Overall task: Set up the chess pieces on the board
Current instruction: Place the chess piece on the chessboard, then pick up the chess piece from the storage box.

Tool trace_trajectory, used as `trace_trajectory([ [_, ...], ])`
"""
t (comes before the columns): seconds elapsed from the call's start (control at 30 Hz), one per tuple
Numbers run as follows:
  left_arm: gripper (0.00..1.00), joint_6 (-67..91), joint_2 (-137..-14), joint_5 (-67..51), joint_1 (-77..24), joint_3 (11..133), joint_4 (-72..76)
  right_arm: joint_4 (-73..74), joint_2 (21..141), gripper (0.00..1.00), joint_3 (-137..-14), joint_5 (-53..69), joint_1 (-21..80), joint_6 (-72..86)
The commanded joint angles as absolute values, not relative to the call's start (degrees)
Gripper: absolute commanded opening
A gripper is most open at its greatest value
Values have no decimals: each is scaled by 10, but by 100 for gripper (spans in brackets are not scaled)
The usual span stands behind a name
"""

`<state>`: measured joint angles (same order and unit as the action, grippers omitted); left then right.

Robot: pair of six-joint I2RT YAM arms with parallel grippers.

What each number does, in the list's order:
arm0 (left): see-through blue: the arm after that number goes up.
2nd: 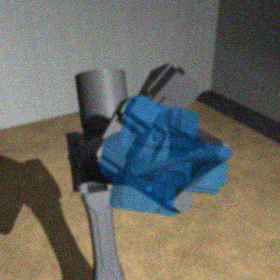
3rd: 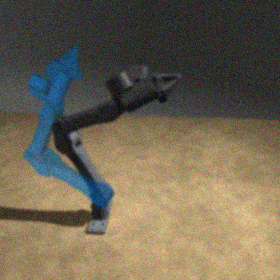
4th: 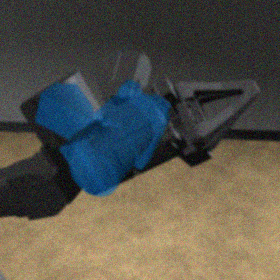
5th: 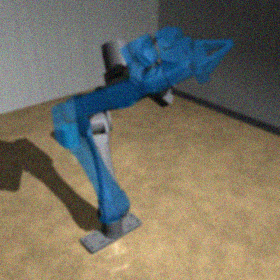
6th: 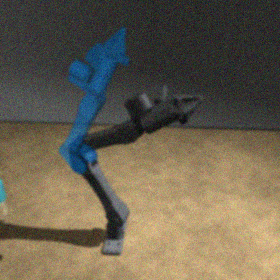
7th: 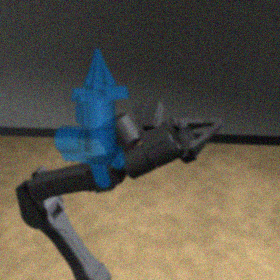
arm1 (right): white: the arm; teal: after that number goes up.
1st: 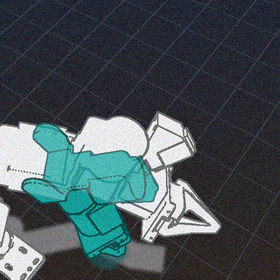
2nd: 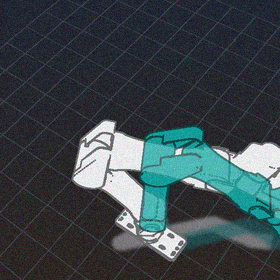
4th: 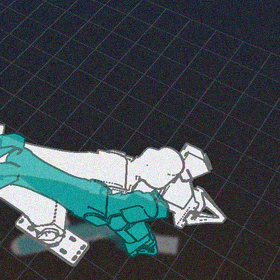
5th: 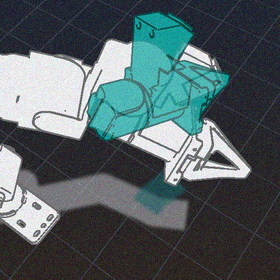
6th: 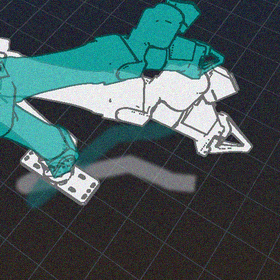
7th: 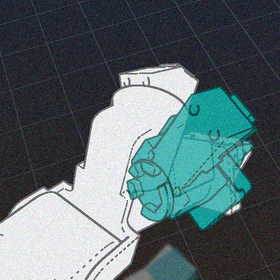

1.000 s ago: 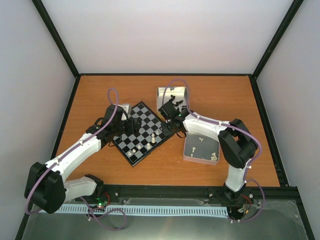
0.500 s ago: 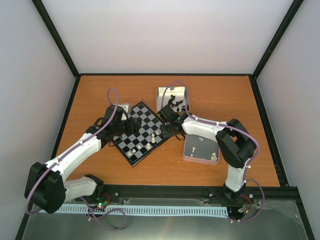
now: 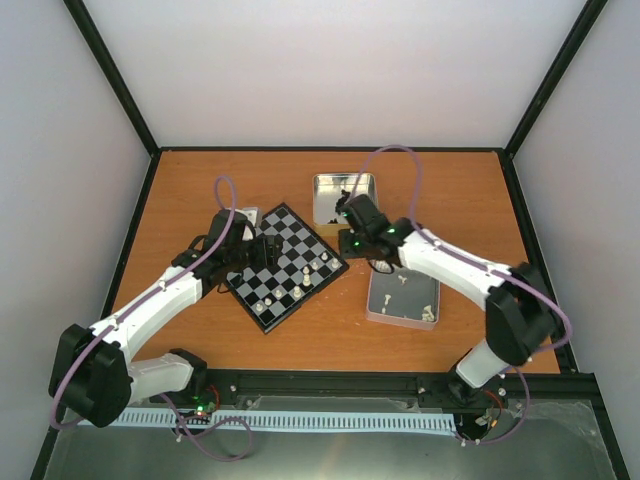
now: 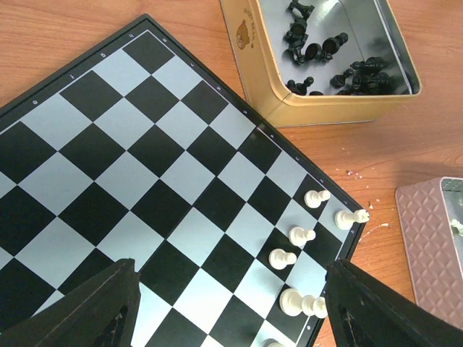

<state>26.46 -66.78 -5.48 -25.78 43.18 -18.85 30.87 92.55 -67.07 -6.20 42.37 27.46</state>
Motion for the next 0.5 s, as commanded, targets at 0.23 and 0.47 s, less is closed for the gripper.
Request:
trace_trajectory([
  [0.23,71,267,-659,-51,-261,431,-155,424,821,42,-534,-76,318,387],
  [0.47,71,265,-665,-55,-261,434,-155,418,846,41,-519,-5,312,358],
])
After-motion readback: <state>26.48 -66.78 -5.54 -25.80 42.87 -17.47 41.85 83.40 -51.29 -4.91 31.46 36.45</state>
